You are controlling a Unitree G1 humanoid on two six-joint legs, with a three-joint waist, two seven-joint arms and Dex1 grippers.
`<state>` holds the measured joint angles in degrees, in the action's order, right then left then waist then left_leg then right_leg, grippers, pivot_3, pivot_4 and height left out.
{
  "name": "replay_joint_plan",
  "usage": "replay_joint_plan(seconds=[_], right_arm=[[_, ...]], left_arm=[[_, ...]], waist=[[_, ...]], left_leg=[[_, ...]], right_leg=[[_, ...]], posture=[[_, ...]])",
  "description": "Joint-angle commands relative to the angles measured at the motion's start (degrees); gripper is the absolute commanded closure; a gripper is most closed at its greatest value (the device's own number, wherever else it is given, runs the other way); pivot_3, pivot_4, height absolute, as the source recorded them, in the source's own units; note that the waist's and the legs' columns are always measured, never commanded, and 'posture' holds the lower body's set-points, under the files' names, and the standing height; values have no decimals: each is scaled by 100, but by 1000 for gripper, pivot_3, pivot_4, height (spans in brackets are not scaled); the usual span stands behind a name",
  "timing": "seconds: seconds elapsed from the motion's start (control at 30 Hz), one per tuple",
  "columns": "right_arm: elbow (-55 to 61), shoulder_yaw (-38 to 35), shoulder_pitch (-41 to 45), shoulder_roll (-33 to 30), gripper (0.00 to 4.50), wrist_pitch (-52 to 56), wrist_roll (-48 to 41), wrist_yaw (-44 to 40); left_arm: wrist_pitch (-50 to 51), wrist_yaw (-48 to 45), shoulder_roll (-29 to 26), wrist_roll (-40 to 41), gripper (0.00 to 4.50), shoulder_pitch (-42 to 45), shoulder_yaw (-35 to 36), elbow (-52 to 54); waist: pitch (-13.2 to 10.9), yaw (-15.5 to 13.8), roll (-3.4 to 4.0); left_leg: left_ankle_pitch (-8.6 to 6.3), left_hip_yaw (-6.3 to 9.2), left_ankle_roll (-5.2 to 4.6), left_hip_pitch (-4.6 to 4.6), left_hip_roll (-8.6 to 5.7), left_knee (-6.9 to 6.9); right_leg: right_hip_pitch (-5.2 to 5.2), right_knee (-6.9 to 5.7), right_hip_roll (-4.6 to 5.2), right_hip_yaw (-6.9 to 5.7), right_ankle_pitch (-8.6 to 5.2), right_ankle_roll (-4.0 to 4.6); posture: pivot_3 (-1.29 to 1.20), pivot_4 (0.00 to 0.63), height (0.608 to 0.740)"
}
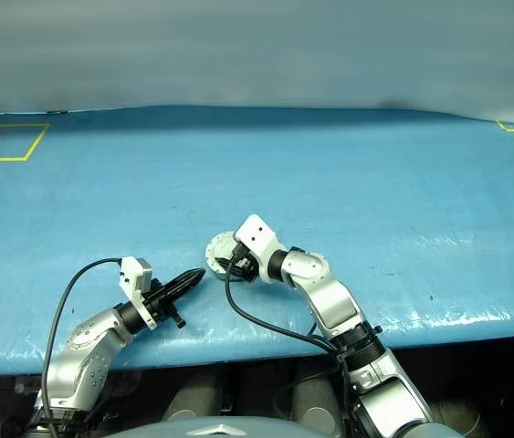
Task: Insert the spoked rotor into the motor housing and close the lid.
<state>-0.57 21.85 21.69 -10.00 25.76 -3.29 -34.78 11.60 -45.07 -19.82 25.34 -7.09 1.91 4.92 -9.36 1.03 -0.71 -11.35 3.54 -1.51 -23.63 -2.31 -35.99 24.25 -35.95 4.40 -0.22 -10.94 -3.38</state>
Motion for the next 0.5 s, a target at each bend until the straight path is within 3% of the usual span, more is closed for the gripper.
replay_joint_plan(seconds=[0.03,0.5], right_arm=[[-341,120,-57,-34,1483,113,224,122],[-483,246,-106,-13,1483,285,492,480]], left_arm=[[-133,-10,11,23,4500,4,36,164],[-25,353,209,68,4500,233,125,54]], waist=[[1,3,1],[38,19,19]], left_leg=[[0,0,0,1,0,0],[-17,3,30,24,5,-2]], right_leg=[[0,0,0,0,0,0],[-25,0,16,-5,0,0]], posture=[[0,150,740],[0,150,740]])
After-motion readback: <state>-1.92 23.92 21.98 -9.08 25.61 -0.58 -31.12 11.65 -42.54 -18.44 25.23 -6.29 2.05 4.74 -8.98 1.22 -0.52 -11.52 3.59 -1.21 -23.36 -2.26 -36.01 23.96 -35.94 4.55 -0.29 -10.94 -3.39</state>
